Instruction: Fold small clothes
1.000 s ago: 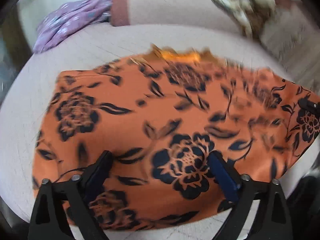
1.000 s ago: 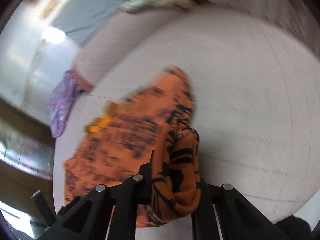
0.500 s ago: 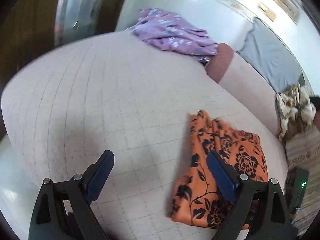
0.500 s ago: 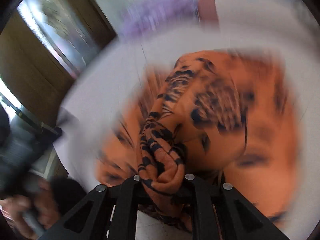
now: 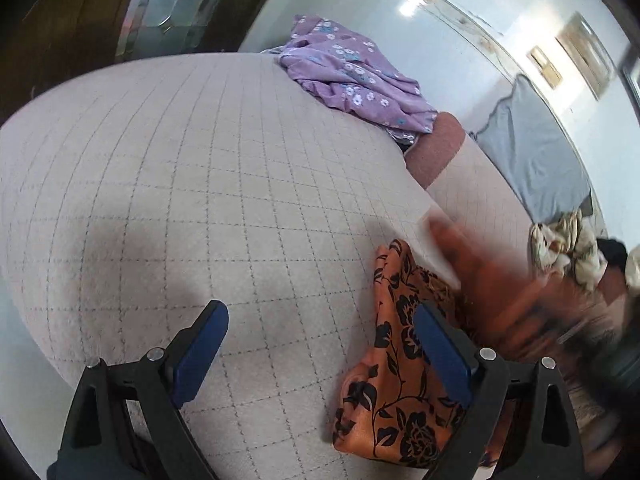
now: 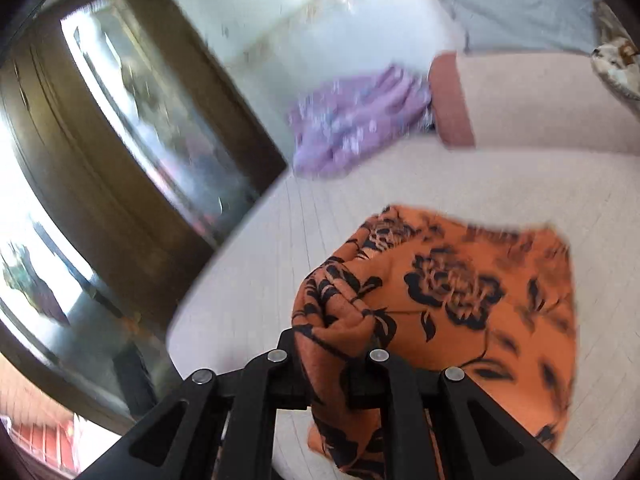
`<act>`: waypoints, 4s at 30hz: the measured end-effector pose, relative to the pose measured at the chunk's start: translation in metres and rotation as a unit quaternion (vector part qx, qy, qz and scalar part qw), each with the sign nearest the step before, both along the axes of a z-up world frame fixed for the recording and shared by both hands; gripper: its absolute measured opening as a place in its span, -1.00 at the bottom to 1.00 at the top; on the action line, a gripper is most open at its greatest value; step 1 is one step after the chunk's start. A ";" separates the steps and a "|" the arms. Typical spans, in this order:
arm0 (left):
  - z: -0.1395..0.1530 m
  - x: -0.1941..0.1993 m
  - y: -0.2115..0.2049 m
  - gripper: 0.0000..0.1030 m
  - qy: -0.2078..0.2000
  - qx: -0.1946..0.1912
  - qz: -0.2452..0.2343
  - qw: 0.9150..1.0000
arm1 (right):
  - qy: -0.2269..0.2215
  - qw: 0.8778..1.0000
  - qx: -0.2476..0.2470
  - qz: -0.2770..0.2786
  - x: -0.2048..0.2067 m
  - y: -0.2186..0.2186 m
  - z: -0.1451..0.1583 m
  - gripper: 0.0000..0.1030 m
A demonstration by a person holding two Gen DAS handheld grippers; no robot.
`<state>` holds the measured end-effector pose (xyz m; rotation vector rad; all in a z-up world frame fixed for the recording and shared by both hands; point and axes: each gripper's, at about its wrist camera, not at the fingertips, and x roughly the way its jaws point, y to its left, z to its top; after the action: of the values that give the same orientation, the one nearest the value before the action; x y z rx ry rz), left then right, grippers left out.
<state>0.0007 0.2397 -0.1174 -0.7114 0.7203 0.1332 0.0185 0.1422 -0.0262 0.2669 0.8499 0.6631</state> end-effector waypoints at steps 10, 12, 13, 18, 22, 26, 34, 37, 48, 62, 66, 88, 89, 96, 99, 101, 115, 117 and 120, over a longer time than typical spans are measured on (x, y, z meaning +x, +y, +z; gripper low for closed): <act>0.001 0.000 -0.003 0.83 -0.003 0.005 0.001 1.000 | 0.070 0.996 -0.040 0.038 -0.010 0.022 -0.074 -0.78; 0.001 0.000 -0.004 0.83 -0.005 0.009 -0.002 1.000 | 0.046 0.998 -0.016 0.030 -0.014 0.014 -0.053 -0.78; 0.001 0.000 -0.005 0.83 -0.006 0.008 -0.006 1.000 | 0.041 0.999 -0.006 0.030 -0.015 0.015 -0.045 -0.78; 0.002 0.008 -0.009 0.83 -0.023 -0.058 -0.068 0.996 | 0.086 0.994 -0.012 0.066 -0.022 0.025 -0.092 -0.78; 0.001 0.032 -0.014 0.83 -0.026 -0.142 -0.137 0.980 | 0.097 0.994 0.026 0.047 -0.031 0.016 -0.104 -0.79; -0.004 0.054 -0.015 0.83 -0.002 -0.183 -0.157 0.971 | 0.071 0.996 0.048 0.040 -0.026 0.007 -0.083 -0.79; -0.003 0.081 -0.033 0.82 0.027 -0.218 -0.211 0.953 | 0.055 0.995 0.080 0.038 -0.031 -0.003 -0.075 -0.78; -0.002 0.097 -0.042 0.83 0.045 -0.231 -0.235 0.943 | 0.049 0.994 0.095 0.033 -0.033 -0.016 -0.073 -0.79; -0.005 0.141 -0.073 -0.50 0.095 -0.179 -0.280 0.938 | 0.031 0.994 0.087 0.052 -0.034 -0.011 -0.067 -0.78; -0.043 0.132 -0.047 -0.56 0.118 -0.099 -0.254 0.955 | 0.052 0.994 0.028 0.088 -0.040 0.028 -0.118 -0.67; -0.038 0.132 -0.050 -0.55 0.123 -0.074 -0.254 0.956 | 0.049 0.994 0.023 0.093 -0.046 0.031 -0.115 -0.38; 0.019 0.047 -0.079 -0.34 0.096 0.013 -0.278 0.956 | 0.050 0.994 0.098 0.011 -0.124 -0.098 -0.077 0.19; 0.013 0.044 -0.079 -0.34 0.104 0.021 -0.276 0.955 | 0.050 0.993 0.104 -0.002 -0.122 -0.109 -0.074 0.20; 0.012 0.042 -0.069 -0.77 0.122 0.045 -0.233 0.964 | 0.091 0.985 0.142 -0.033 -0.106 -0.136 -0.083 0.29; 0.039 0.040 -0.084 -0.18 0.085 0.089 -0.239 0.963 | 0.092 0.982 0.157 -0.047 -0.103 -0.144 -0.083 0.29; 0.053 0.040 -0.093 0.14 0.052 0.095 -0.240 0.965 | 0.085 0.981 0.165 -0.057 -0.107 -0.154 -0.079 0.29; -0.009 0.078 -0.129 0.39 0.099 0.173 -0.222 0.954 | 0.235 0.952 0.175 -0.090 -0.024 -0.180 -0.134 0.30; -0.015 0.080 -0.128 0.52 0.099 0.174 -0.223 0.954 | 0.233 0.962 0.122 -0.079 -0.020 -0.166 -0.131 -0.22; -0.025 0.079 -0.114 0.58 0.105 0.111 -0.216 0.964 | 0.153 0.985 0.021 -0.078 -0.039 -0.152 -0.100 -0.36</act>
<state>0.0795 0.1257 -0.1425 -0.3151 1.0308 -0.1101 -0.0207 -0.0098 -0.1259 0.4776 1.0966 0.5001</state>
